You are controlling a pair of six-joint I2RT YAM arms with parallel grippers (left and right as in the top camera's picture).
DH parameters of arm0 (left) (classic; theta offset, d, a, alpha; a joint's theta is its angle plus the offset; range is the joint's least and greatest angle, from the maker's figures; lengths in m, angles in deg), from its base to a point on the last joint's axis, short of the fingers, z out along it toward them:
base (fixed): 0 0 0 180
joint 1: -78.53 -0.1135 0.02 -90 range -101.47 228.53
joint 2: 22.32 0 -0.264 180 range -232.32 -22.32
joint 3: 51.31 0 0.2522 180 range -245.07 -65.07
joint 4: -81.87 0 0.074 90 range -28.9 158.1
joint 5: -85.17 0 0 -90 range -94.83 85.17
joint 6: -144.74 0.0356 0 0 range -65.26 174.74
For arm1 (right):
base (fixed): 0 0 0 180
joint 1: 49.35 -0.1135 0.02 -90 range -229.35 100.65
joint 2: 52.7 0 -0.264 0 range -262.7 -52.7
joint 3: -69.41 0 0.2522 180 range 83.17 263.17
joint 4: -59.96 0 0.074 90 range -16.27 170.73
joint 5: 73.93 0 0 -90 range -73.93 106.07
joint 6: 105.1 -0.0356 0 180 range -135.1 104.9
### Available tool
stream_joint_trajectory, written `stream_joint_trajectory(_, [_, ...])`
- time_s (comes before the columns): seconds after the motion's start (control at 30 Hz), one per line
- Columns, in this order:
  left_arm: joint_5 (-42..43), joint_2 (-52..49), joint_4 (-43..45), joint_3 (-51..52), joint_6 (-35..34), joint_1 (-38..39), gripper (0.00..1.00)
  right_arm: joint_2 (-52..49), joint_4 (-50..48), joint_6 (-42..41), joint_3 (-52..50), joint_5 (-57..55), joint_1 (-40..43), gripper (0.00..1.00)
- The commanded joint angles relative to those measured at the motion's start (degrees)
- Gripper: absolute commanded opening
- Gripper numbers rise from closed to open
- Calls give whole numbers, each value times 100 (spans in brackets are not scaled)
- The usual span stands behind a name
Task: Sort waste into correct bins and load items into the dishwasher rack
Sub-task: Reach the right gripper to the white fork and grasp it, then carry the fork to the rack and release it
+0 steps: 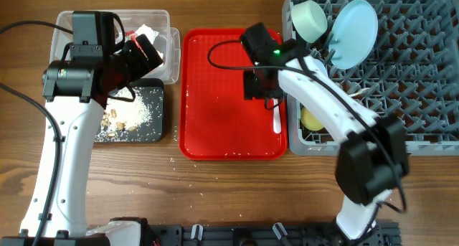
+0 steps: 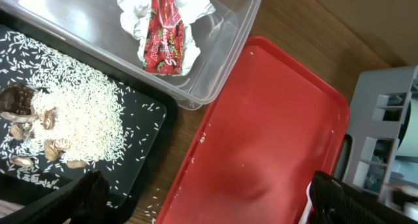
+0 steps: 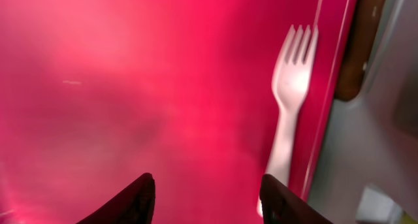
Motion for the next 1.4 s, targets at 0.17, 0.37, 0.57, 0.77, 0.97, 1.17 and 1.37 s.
stream_joint_trajectory(0.17, [4,-44,15,-4,4,-26,100,-920,68,-114,7,-557,131,54])
stream_joint_trajectory(0.37, [7,-44,15,-4,4,-26,100,-1003,-162,-140,-254,-654,275,54])
stream_joint_trajectory(0.57, [7,-44,15,-4,4,-26,100,-1003,-415,-92,-380,-586,339,54])
stream_joint_trajectory(0.77, [7,-44,15,-4,4,-26,100,-1003,-601,328,-562,-149,339,38])
stream_joint_trajectory(0.97, [7,-44,15,-4,4,-26,100,-999,-562,415,-549,26,339,4])
stream_joint_trajectory(1.17, [7,-44,15,-4,4,-26,100,-527,-28,533,101,297,356,4])
stream_joint_trajectory(1.37, [7,-44,15,-4,4,-26,100,922,839,767,1342,33,555,4])
